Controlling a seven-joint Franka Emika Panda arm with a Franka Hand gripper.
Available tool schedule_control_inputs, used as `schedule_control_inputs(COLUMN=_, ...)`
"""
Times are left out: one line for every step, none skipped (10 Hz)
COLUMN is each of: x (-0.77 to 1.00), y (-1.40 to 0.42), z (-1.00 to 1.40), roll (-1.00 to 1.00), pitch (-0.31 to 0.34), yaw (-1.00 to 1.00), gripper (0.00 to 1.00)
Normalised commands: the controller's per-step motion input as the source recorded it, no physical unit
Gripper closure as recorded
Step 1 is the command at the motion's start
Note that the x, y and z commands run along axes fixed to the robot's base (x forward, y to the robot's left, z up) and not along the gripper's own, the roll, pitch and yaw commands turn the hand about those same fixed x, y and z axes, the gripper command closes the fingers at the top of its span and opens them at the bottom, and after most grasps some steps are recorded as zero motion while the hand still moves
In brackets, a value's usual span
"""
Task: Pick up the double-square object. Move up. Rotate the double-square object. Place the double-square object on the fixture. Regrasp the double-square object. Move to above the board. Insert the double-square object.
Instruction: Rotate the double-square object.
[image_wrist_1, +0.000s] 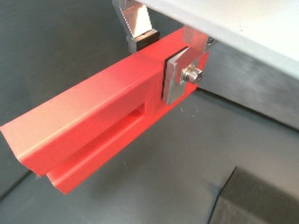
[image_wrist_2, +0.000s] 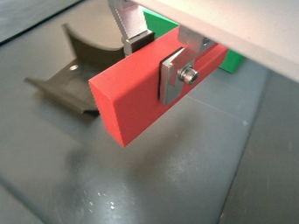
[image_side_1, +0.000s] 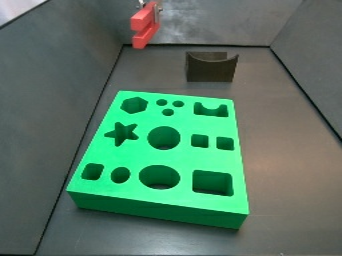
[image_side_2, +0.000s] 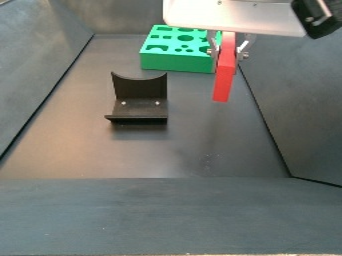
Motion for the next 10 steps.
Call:
schedule_control_inputs(x=0.00, y=0.01, z=-0.01, roll=0.00, pitch=-0.005, yaw=-1.00, gripper=1.00)
schedule_control_inputs(x=0.00, y=0.01, z=-0.01, roll=0.00, pitch=-0.005, yaw=-1.00, gripper=1.00)
schedule_control_inputs(x=0.00, y=0.01, z=-0.01, roll=0.00, pitch=-0.005, yaw=-1.00, gripper=1.00)
schedule_control_inputs(x=0.00, y=0.01, z=-0.01, roll=0.00, pitch=-0.005, yaw=-1.00, gripper=1.00)
schedule_control_inputs(x=0.00, y=0.01, z=-0.01, roll=0.00, pitch=-0.006, yaw=-1.00, gripper=1.00)
schedule_control_inputs(x=0.00, y=0.01, z=-0.01, roll=0.00, pitch=-0.006, yaw=-1.00, gripper=1.00)
schedule_control_inputs(x=0.00, y=0.01, z=-0.01, roll=0.00, pitch=-0.006, yaw=-1.00, gripper=1.00)
schedule_control_inputs(x=0.00, y=0.01, z=-0.01, roll=0.00, pitch=-0.006, yaw=-1.00, gripper=1.00)
schedule_control_inputs(x=0.00, y=0.01, z=-0.01, roll=0.00, pitch=-0.006, yaw=-1.00, gripper=1.00)
schedule_control_inputs(x=0.00, y=0.01, z=-0.01, roll=0.00, pitch=-0.006, yaw=-1.00, gripper=1.00)
